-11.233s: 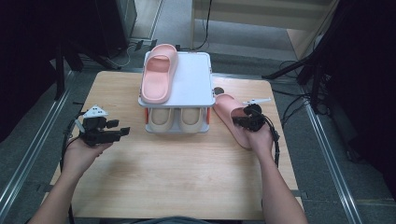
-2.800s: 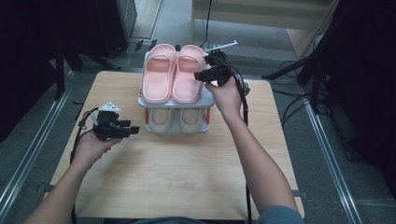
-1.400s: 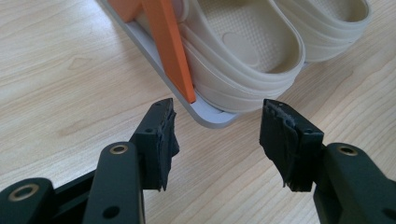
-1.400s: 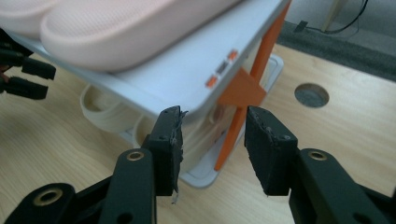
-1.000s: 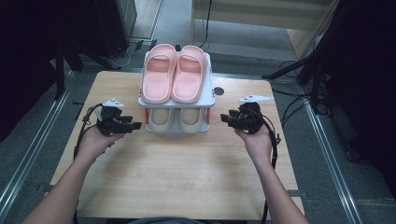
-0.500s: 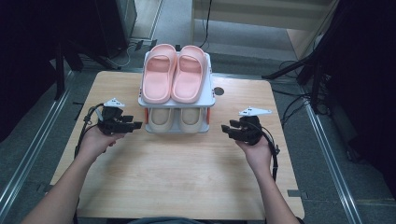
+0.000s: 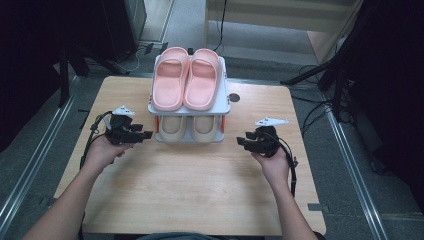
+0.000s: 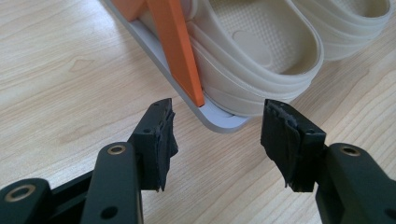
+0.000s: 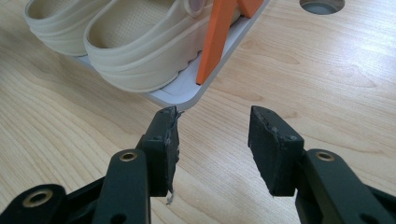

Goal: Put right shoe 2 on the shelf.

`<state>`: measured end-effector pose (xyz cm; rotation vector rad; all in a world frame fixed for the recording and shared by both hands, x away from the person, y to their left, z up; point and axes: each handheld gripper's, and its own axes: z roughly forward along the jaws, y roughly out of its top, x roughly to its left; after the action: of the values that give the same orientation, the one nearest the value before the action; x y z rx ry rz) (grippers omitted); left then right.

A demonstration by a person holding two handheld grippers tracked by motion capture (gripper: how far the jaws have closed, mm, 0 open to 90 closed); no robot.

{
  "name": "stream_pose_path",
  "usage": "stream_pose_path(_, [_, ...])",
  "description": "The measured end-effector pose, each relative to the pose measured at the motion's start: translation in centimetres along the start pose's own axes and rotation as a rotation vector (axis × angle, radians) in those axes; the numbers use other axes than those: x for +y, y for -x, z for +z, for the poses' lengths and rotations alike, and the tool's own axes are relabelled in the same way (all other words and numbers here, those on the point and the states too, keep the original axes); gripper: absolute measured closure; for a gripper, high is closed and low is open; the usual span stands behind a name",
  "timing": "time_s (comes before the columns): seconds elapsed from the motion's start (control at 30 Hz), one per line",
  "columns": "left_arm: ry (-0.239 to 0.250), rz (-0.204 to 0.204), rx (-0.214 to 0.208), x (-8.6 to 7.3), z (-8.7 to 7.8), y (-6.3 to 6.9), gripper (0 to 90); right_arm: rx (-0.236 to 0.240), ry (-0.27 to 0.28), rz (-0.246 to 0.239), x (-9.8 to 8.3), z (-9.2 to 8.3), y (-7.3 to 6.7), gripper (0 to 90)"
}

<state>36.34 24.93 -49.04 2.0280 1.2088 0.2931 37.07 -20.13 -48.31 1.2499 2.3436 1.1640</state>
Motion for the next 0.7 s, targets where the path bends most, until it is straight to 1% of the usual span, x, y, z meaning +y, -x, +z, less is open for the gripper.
stream_pose_path(0.23, [-0.003, 0.004, 0.002, 0.0, 0.07, 0.11, 43.9, 0.003, -0.008, 0.006, -0.04, -0.03, 0.0, 53.0])
stream_pose_path(0.7, [-0.012, 0.008, 0.0, -0.04, 0.2, 0.18, 43.5, 0.004, -0.018, -0.003, -0.07, -0.03, -0.07, 52.6])
